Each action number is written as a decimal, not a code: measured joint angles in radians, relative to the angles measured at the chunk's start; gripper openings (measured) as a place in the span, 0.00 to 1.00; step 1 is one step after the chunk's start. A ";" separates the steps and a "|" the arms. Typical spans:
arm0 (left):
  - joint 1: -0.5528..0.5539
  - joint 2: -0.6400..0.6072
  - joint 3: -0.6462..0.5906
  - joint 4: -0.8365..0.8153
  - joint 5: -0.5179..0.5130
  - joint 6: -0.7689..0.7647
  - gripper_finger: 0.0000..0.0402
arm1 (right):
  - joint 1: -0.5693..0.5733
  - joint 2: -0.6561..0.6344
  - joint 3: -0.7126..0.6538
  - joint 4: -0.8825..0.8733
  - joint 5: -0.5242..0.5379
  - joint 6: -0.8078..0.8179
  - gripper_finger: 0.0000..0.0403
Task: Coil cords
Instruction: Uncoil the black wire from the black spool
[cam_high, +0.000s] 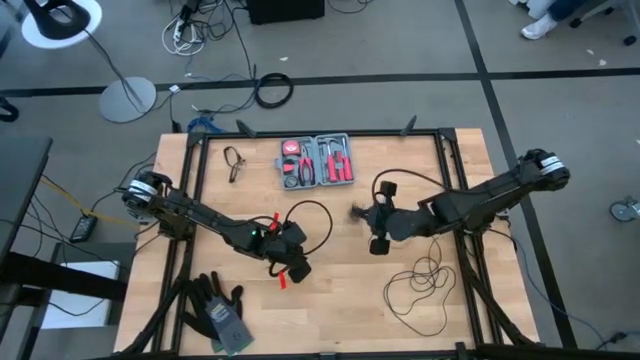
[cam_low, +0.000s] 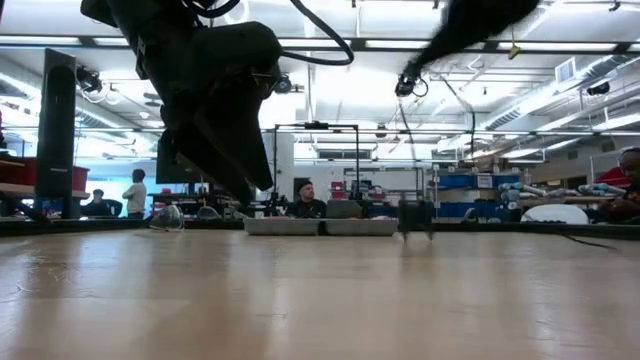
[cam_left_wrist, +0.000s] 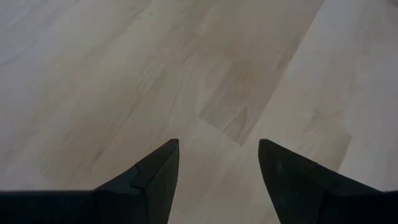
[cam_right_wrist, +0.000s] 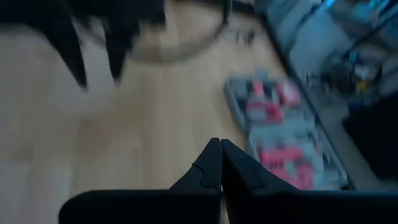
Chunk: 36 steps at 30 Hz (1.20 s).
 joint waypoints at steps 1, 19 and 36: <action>0.000 0.000 0.000 0.001 0.000 0.000 0.56 | 0.008 -0.004 0.001 0.044 0.001 -0.022 0.00; 0.000 0.000 0.000 0.029 -0.012 0.000 0.56 | 0.048 0.124 0.001 0.171 -0.146 0.036 0.01; 0.000 0.000 0.000 0.130 -0.014 -0.003 0.56 | 0.084 0.490 0.001 0.171 -0.160 0.226 0.11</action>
